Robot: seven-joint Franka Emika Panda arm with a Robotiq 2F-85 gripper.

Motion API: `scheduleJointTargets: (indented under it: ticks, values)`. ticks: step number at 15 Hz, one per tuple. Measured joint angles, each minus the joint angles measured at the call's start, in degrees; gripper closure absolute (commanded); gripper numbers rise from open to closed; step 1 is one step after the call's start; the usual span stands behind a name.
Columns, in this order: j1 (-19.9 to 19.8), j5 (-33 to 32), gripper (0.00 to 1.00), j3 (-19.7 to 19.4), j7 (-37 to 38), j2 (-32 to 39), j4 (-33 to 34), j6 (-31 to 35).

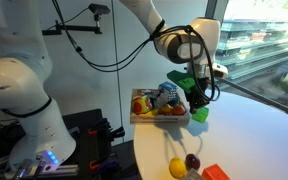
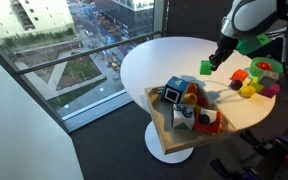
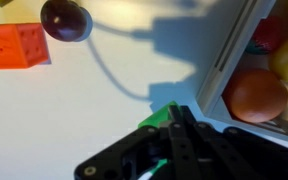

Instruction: Put the green block on the wooden tray

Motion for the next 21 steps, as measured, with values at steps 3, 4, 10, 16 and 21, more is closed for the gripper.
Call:
scheduleJointTargets:
  ticks: [3, 4, 10, 16, 21]
  values:
    - [0.9, 0.3, 0.97, 1.85, -0.01, -2.43, -1.87, -0.45]
    - [1.27, 0.51, 0.97, 2.4, -0.07, -3.15, -2.47, -0.84]
    - [3.67, 2.38, 0.97, 5.36, -1.57, -7.38, -6.51, -2.31]
    - [5.53, 5.71, 0.97, 7.07, -5.78, -8.96, -8.52, -4.25]
    - [6.54, 10.15, 0.97, 8.25, -12.04, -9.16, -9.4, -7.49]
